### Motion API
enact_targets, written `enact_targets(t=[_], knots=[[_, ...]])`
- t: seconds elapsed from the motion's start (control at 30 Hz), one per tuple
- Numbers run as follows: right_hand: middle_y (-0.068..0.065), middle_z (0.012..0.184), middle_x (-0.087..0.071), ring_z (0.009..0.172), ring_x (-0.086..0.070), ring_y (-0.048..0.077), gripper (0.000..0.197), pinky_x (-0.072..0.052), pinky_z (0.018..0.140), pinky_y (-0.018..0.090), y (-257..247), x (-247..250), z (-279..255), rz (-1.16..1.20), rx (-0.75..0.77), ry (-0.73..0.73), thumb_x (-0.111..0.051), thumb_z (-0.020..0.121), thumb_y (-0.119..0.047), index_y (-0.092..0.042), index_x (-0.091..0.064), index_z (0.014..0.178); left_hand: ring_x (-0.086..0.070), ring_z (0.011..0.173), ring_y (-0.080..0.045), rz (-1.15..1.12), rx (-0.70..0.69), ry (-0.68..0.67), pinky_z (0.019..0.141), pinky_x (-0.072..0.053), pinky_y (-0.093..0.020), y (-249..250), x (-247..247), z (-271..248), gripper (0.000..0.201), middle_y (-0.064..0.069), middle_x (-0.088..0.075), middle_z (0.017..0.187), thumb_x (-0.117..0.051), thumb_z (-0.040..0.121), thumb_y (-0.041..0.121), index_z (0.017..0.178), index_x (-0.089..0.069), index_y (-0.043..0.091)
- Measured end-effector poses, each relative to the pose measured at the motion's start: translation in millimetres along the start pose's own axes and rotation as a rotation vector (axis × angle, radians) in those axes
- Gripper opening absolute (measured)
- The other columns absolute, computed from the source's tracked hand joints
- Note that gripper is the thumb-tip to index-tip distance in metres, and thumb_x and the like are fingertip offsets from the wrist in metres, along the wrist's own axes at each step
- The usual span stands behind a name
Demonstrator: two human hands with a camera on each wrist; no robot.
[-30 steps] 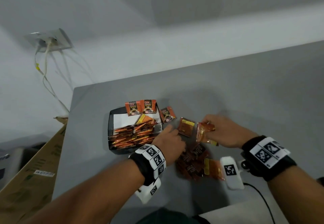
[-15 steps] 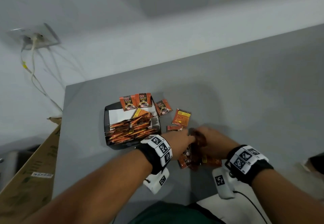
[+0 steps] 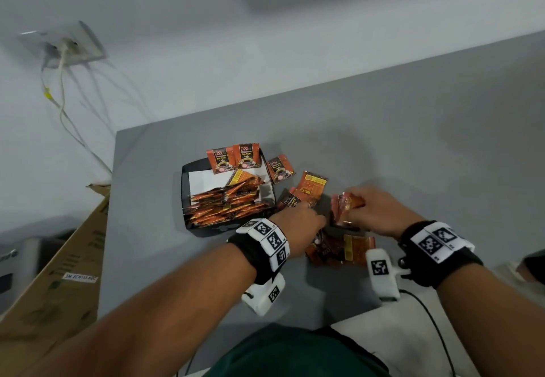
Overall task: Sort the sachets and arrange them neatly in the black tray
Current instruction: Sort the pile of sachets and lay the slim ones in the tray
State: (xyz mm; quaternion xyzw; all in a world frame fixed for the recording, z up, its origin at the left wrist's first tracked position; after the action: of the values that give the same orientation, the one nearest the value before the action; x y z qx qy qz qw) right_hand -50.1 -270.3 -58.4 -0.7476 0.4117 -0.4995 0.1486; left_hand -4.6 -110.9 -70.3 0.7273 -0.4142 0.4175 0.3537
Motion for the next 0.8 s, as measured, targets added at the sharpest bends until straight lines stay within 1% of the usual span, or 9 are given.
enact_targets(t=[0.07, 0.13, 0.23, 0.3, 0.4, 0.53, 0.6, 0.7, 0.8], knots=[[-0.005, 0.058, -0.064, 0.057, -0.062, 0.007, 0.013, -0.044, 0.055, 0.024, 0, 6, -8, 0.054, -0.019, -0.047, -0.073, 0.076, -0.011, -0.016, -0.061, 0.073, -0.055, 0.103, -0.027, -0.044, 0.015, 0.028, 0.075, -0.043, -0.031, 1, 3, -1, 0.029, -0.012, -0.063, 0.108, -0.062, 0.086, 0.005, 0.115, -0.058, 0.008], [-0.007, 0.056, -0.066, 0.052, -0.063, 0.002, 0.014, -0.045, 0.051, 0.018, -1, 8, -18, 0.072, -0.027, -0.115, -0.074, 0.076, -0.010, -0.015, -0.063, 0.072, -0.058, 0.095, -0.026, -0.128, 0.034, 0.049, 0.070, -0.045, -0.031, 5, 6, -1, 0.022, -0.011, -0.062, 0.103, -0.063, 0.084, 0.008, 0.106, -0.060, 0.009], [0.001, 0.064, -0.073, 0.059, -0.071, 0.014, 0.010, -0.052, 0.056, 0.025, 0, -5, -25, -0.109, -0.029, -0.244, -0.075, 0.072, -0.010, -0.018, -0.068, 0.071, -0.062, 0.095, -0.027, -0.299, 0.038, 0.026, 0.075, -0.051, -0.034, 11, 7, 3, 0.028, -0.010, -0.062, 0.105, -0.068, 0.084, 0.014, 0.110, -0.056, 0.013], [-0.002, 0.069, -0.071, 0.069, -0.072, 0.017, 0.013, -0.054, 0.062, 0.027, 7, -16, -22, -0.346, -0.004, -0.279, -0.074, 0.066, -0.014, -0.023, -0.065, 0.071, -0.063, 0.099, -0.029, -0.326, 0.027, -0.002, 0.079, -0.053, -0.036, 14, 2, 7, 0.042, -0.010, -0.063, 0.113, -0.073, 0.084, 0.016, 0.122, -0.053, 0.014], [-0.009, 0.094, -0.059, 0.089, -0.062, 0.016, 0.043, -0.050, 0.073, 0.028, 28, -28, -16, -0.400, -0.035, -0.217, -0.081, 0.067, -0.021, -0.031, -0.050, 0.095, -0.061, 0.102, -0.029, -0.201, 0.037, -0.038, 0.080, -0.048, -0.033, 15, -9, 10, 0.057, -0.010, -0.050, 0.122, -0.079, 0.081, 0.022, 0.129, -0.051, 0.013], [0.002, 0.124, -0.052, 0.114, -0.053, 0.023, 0.056, -0.048, 0.092, 0.034, 43, -38, -15, -0.475, 0.005, -0.143, -0.079, 0.072, -0.029, -0.022, -0.045, 0.116, -0.045, 0.115, -0.028, -0.079, 0.061, -0.032, 0.090, -0.047, -0.039, 11, -14, 8, 0.064, -0.008, -0.040, 0.125, -0.085, 0.072, 0.034, 0.124, -0.052, 0.015], [0.002, 0.127, -0.047, 0.121, -0.046, 0.023, 0.058, -0.045, 0.098, 0.034, 45, -39, -14, -0.500, 0.023, -0.124, -0.078, 0.073, -0.033, -0.019, -0.047, 0.120, -0.037, 0.120, -0.028, -0.016, 0.067, -0.011, 0.094, -0.046, -0.043, 10, -11, 8, 0.066, -0.008, -0.039, 0.126, -0.085, 0.070, 0.040, 0.123, -0.054, 0.016], [-0.002, 0.113, -0.052, 0.113, -0.052, 0.021, 0.042, -0.049, 0.092, 0.031, 39, -36, -14, -0.486, 0.071, -0.117, -0.079, 0.072, -0.036, -0.027, -0.053, 0.105, -0.041, 0.120, -0.029, -0.014, 0.054, -0.022, 0.095, -0.046, -0.046, 12, -8, 7, 0.061, -0.008, -0.046, 0.126, -0.082, 0.074, 0.041, 0.123, -0.056, 0.015], [-0.008, 0.093, -0.060, 0.083, -0.063, 0.013, 0.032, -0.053, 0.070, 0.022, 34, -33, -16, -0.391, 0.094, -0.177, -0.077, 0.080, -0.024, -0.034, -0.047, 0.082, -0.057, 0.113, -0.030, -0.188, 0.065, 0.001, 0.086, -0.047, -0.038, 13, -8, 4, 0.049, -0.009, -0.058, 0.124, -0.077, 0.083, 0.027, 0.125, -0.053, 0.014]])
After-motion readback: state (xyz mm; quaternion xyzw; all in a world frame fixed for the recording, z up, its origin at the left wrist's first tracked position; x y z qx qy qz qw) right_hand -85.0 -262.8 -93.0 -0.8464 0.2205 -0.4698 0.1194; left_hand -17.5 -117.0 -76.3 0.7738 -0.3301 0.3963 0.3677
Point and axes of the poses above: each hand's wrist, its own z-axis towards the middle knuckle, its own x-axis out of the back of the hand, y = z × x, the point moved 4 cm from there along z, towards the middle knuckle
